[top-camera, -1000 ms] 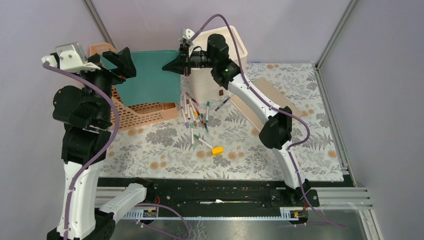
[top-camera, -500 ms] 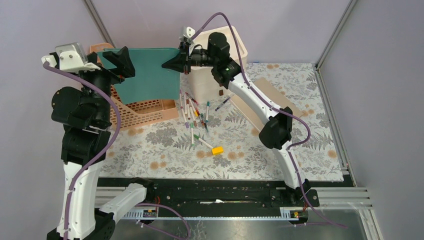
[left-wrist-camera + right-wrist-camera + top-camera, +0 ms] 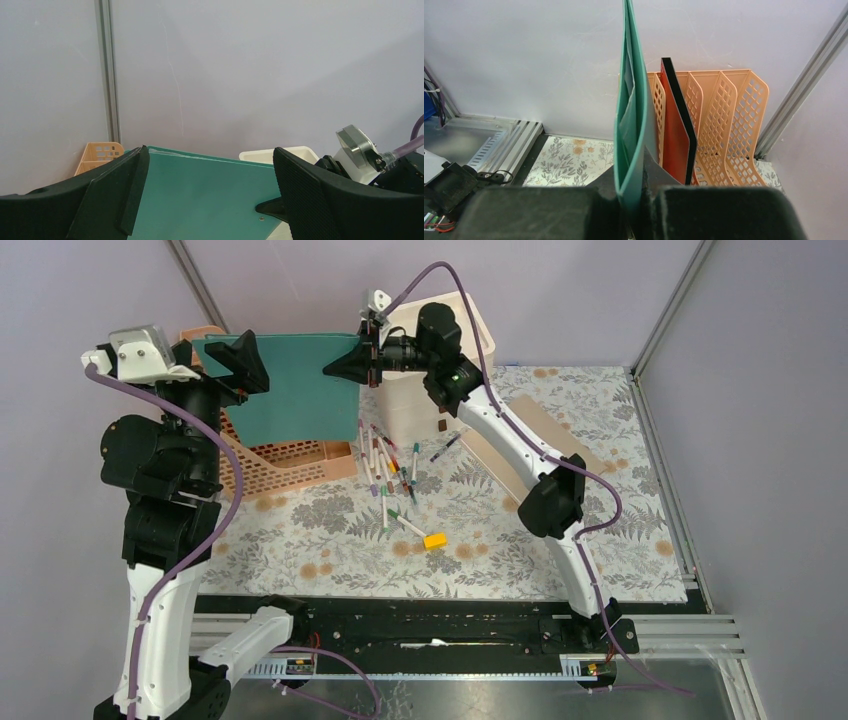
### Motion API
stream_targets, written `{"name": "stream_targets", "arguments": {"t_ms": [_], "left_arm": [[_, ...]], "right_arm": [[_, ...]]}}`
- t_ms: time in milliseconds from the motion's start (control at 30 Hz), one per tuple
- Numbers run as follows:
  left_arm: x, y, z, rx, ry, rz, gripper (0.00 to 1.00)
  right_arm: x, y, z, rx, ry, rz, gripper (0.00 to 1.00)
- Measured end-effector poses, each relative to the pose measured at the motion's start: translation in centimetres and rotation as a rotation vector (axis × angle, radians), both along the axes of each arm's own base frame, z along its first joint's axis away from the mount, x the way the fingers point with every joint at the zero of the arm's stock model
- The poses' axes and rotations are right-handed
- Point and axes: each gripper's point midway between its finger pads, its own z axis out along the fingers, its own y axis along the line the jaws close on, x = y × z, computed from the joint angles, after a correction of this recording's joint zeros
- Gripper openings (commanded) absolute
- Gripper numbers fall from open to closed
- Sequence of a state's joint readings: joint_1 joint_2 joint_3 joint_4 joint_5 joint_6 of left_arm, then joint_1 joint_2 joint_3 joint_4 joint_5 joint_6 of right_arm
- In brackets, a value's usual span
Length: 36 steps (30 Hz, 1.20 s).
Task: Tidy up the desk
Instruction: Place the folder in the storage box.
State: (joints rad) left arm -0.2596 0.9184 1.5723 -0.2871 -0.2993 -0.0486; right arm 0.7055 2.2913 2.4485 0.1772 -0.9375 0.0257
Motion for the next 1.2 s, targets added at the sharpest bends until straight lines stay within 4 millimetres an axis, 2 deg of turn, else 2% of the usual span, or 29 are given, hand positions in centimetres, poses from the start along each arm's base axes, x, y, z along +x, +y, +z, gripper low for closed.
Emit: {"name": "stream_targets", "arguments": {"t_ms": [433, 767, 900, 967, 1200], "left_arm": [[-0.1, 0.0, 0.2, 0.007, -0.010, -0.003, 0.99], [-0.7, 0.1, 0.6, -0.003, -0.033, -0.006, 0.99], [-0.7, 0.0, 0.6, -0.007, -0.035, -0.009, 0.99], [-0.7, 0.0, 0.6, -0.008, -0.036, -0.009, 0.99], [-0.8, 0.0, 0.7, -0.010, -0.037, -0.011, 0.99]], "right_arm": [[0.6, -0.6, 0.3, 0.004, 0.005, -0.016, 0.00], [0.8, -0.3, -0.9, -0.007, 0.025, -0.013, 0.00], [0.3, 0.8, -1.4, 0.004, 0.011, 0.007, 0.00], [-0.1, 1.7, -2.2, 0.003, 0.010, 0.021, 0.00], [-0.8, 5.5, -6.8, -0.016, 0.023, 0.056, 0.00]]}}
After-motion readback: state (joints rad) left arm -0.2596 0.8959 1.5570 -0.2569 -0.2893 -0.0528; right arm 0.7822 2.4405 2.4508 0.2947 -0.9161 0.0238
